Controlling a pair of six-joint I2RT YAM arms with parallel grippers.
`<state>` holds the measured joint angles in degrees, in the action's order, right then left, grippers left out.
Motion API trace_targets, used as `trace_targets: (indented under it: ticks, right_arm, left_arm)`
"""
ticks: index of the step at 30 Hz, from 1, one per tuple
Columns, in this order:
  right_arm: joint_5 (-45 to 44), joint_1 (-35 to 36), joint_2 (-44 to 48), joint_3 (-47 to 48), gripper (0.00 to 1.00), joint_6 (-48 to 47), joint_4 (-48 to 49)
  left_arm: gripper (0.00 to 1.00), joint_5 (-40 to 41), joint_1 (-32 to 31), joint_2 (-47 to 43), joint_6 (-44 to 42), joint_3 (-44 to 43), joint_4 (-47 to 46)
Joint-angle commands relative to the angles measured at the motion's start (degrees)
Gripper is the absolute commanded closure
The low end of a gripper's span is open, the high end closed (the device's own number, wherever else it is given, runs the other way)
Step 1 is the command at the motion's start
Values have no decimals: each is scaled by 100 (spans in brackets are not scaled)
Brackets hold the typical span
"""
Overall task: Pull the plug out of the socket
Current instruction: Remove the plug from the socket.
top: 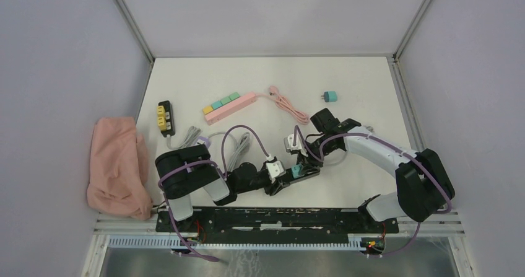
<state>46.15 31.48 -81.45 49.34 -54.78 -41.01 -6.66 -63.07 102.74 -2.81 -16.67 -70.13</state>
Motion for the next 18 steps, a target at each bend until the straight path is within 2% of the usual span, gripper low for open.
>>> trace_targets:
  ticks: [1, 4, 8, 11, 15, 18]
  right_arm:
    - [607, 159, 181, 127, 100, -412, -111]
    - [500, 457, 139, 95, 100, 195, 361]
    - [316, 504, 46, 184, 100, 849, 804]
    - [380, 265, 98, 412, 100, 646, 378]
    - [899, -364, 274, 657, 100, -444, -784]
    - [1195, -651, 430, 687, 100, -714, -1088]
  left_arm:
    - [97, 47, -4, 106, -108, -3, 79]
    - [97, 34, 4, 121, -84, -12, 85]
    - [97, 39, 5, 179, -49, -20, 83]
    - [97, 28, 15, 211, -21, -21, 73]
    - [97, 25, 30, 246, 23, -25, 26]
    - [97, 7, 40, 259, 64, -30, -31]
